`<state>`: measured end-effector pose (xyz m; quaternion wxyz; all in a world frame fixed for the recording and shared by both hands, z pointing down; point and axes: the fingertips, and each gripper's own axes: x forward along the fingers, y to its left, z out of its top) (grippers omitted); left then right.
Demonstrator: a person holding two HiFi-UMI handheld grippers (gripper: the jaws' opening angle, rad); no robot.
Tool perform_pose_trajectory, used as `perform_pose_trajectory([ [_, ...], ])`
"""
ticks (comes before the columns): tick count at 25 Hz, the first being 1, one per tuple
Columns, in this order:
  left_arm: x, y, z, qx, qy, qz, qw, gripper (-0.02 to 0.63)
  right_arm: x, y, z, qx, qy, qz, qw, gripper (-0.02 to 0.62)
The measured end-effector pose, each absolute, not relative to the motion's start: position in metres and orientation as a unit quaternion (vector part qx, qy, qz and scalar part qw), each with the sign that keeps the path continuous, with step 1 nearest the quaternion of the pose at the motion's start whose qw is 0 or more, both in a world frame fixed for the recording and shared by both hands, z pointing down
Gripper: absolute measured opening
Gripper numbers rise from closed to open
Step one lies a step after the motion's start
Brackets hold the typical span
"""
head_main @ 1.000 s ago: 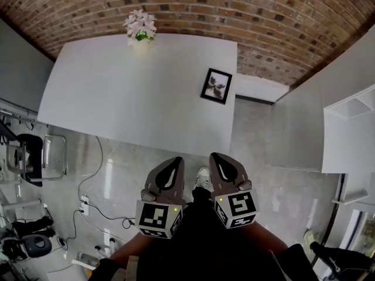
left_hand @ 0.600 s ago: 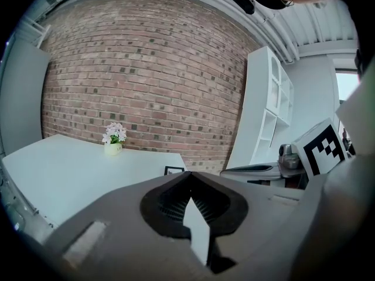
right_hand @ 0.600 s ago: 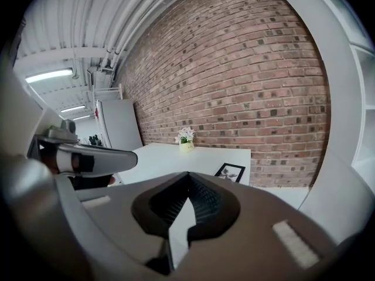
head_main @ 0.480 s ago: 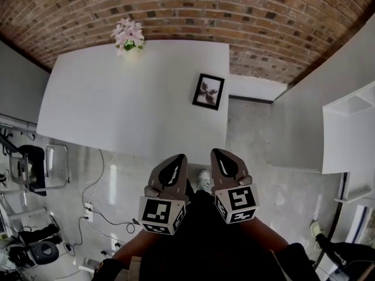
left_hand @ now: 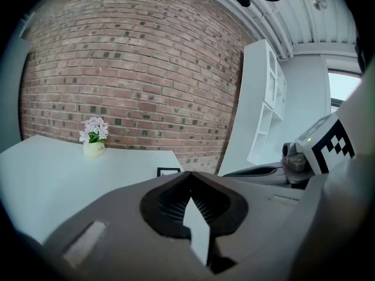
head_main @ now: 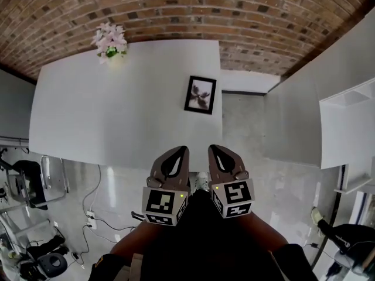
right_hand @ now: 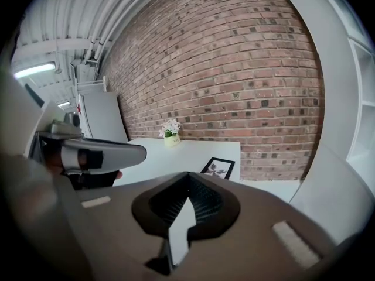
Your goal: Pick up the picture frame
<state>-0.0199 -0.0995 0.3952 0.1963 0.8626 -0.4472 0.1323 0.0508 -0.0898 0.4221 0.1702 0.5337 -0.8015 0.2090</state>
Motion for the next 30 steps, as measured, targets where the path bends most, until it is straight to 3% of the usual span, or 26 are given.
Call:
perform_pose_trajectory([
  [18, -0.018, -0.188, 0.467, 0.865, -0.397, 0.184, 0.246, 0.003, 0.058, -0.162, 0.477, 0.586, -0.742, 0.266, 0.19, 0.002],
  [20, -0.015, -0.193, 0.474, 0.865, -0.389, 0.188, 0.254, 0.038, 0.06, -0.168, 0.484, 0.59, -0.736, 0.272, 0.192, 0.002],
  [30, -0.015, -0.222, 0.505, 0.858, -0.388, 0.205, 0.267, 0.04, 0.071, -0.191, 0.508, 0.605, -0.713, 0.294, 0.198, 0.002],
])
